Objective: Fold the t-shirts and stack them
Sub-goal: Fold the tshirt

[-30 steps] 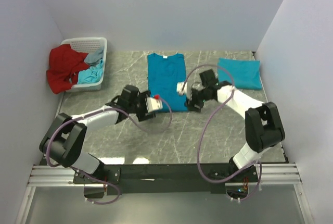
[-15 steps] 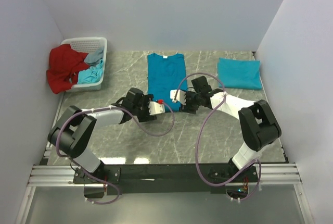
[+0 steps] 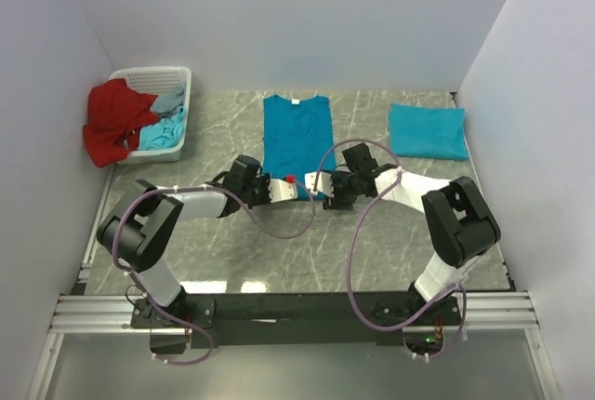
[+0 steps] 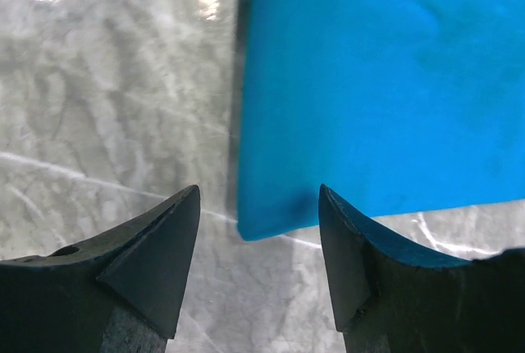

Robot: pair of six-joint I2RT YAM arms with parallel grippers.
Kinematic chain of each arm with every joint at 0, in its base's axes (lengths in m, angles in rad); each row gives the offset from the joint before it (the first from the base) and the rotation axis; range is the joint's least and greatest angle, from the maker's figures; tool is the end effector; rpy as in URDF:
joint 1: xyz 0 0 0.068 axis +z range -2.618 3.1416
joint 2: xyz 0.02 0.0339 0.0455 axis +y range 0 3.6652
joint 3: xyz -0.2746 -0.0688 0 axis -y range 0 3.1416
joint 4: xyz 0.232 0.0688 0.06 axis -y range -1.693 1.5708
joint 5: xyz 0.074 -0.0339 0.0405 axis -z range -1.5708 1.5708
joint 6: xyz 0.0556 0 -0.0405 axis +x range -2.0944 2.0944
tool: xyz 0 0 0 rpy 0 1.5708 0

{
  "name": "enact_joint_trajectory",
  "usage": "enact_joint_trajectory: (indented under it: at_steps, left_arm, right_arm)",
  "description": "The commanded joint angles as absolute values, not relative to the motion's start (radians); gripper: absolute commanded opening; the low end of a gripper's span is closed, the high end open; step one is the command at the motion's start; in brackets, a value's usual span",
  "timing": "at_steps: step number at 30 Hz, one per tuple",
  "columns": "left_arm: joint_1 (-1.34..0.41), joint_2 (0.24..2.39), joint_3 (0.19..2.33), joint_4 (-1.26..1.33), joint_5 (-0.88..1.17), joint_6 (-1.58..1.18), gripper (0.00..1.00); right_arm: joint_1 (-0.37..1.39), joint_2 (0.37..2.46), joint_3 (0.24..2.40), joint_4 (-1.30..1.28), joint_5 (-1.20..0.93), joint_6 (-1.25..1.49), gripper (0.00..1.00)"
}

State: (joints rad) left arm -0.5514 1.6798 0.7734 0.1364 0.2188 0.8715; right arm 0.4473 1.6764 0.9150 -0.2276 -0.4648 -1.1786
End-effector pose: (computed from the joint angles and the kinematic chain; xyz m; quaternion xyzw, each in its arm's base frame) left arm 0.2767 -0.1843 0.1515 0.6299 0.6656 -0.0375 0.3985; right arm 0.2834 0.1636 0.1666 -0.7225 0.5928 0.1063 0.3395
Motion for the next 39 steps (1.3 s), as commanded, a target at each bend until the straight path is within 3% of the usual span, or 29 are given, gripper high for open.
enact_joint_trajectory:
  at_steps: [1,10,13,17,18,21,30,39]
  left_arm:
    - [-0.558,1.649,0.746,0.169,0.218,0.850,0.01]
    - [-0.569,1.620,0.726,0.132,0.267,0.838,0.01]
    - [-0.569,1.612,0.722,0.121,0.279,0.839,0.00]
    - [-0.569,1.583,0.721,0.075,0.313,0.839,0.01]
    - [-0.569,1.575,0.716,0.069,0.319,0.835,0.00]
    - [-0.569,1.542,0.704,0.054,0.345,0.813,0.00]
    - [-0.618,1.404,0.722,-0.196,0.451,0.723,0.00]
    - [-0.735,1.192,0.644,-0.301,0.548,0.595,0.00]
  right_arm:
    - [0.440,1.654,0.885,-0.190,-0.503,-1.252,0.67]
    - [0.480,1.690,0.859,-0.058,-0.413,-1.241,0.66]
    - [0.494,1.729,0.882,-0.071,-0.359,-1.247,0.60]
    - [0.500,1.737,0.896,-0.110,-0.353,-1.265,0.41]
    - [0.499,1.729,0.893,-0.148,-0.366,-1.294,0.28]
    - [0.492,1.683,0.871,-0.204,-0.423,-1.339,0.01]
    - [0.508,1.461,0.809,-0.523,-0.558,-1.405,0.00]
    - [0.577,1.177,0.649,-0.611,-0.562,-1.257,0.00]
